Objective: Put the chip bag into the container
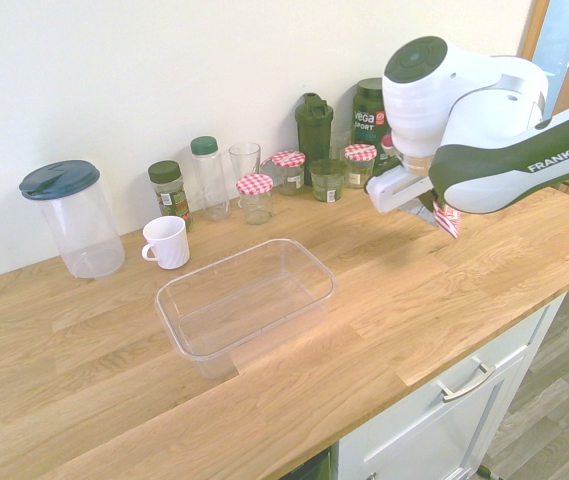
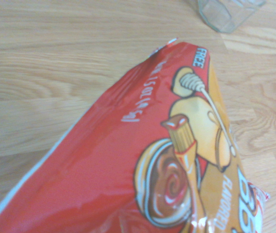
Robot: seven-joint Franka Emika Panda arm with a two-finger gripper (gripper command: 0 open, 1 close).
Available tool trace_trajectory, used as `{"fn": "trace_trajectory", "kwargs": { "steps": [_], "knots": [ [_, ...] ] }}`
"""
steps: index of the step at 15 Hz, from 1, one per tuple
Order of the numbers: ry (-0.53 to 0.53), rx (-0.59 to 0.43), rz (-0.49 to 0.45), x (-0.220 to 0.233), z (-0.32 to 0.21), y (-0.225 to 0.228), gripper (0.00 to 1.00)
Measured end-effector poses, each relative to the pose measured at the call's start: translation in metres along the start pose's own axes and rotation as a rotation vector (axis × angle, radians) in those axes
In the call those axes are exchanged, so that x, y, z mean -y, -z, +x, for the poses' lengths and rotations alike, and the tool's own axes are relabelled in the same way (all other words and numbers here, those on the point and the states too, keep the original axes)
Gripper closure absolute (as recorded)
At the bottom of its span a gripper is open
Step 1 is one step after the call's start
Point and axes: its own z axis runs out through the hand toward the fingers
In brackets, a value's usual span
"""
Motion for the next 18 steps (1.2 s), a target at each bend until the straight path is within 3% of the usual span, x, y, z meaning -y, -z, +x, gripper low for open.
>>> {"fn": "trace_trajectory", "kwargs": {
  "steps": [4,6,13,14,18],
  "knots": [
    [0.085,-0.062,0.048,0.045,-0.081,0.096,1.00],
    [0.129,-0.085,0.043,0.071,-0.107,0.120,1.00],
    [0.271,-0.112,-0.038,0.164,-0.214,0.104,1.00],
    [0.281,-0.114,-0.048,0.170,-0.224,0.103,0.00],
    [0.294,-0.111,-0.087,0.189,-0.240,0.085,0.00]
  ]
}}
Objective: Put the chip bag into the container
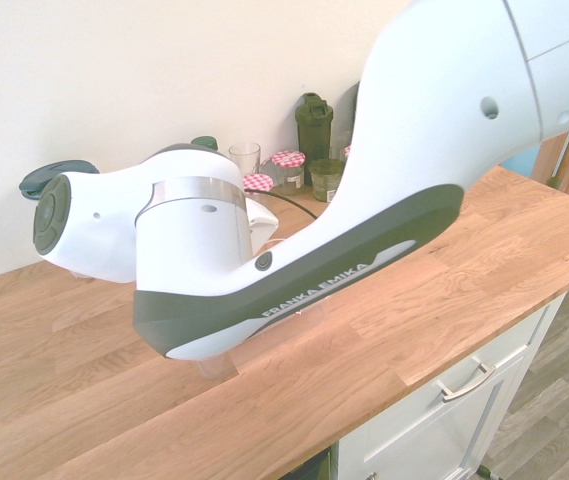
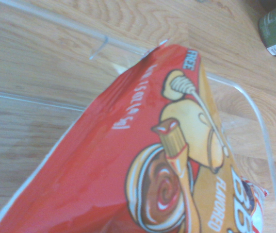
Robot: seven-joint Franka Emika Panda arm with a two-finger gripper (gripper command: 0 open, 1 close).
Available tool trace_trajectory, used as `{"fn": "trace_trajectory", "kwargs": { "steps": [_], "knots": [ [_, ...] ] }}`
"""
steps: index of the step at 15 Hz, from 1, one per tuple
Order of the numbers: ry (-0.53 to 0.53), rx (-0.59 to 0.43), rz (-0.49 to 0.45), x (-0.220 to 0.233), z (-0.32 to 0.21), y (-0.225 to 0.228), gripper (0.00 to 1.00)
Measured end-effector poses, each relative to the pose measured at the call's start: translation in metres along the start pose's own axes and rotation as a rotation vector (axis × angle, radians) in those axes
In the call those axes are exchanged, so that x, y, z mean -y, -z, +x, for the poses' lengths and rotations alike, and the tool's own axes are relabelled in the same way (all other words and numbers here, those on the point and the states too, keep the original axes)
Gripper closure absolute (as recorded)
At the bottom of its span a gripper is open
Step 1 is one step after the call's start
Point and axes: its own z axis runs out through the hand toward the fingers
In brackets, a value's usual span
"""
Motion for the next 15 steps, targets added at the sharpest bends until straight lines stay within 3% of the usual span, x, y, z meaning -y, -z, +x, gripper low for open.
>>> {"fn": "trace_trajectory", "kwargs": {
  "steps": [4,9,15],
  "knots": [
    [0.024,0.015,-0.026,0.021,-0.013,-0.021,0.00],
    [0.030,0.013,-0.024,0.022,-0.019,-0.013,0.00],
    [-0.004,0.014,0.079,-0.022,-0.012,0.071,0.00]
  ]
}}
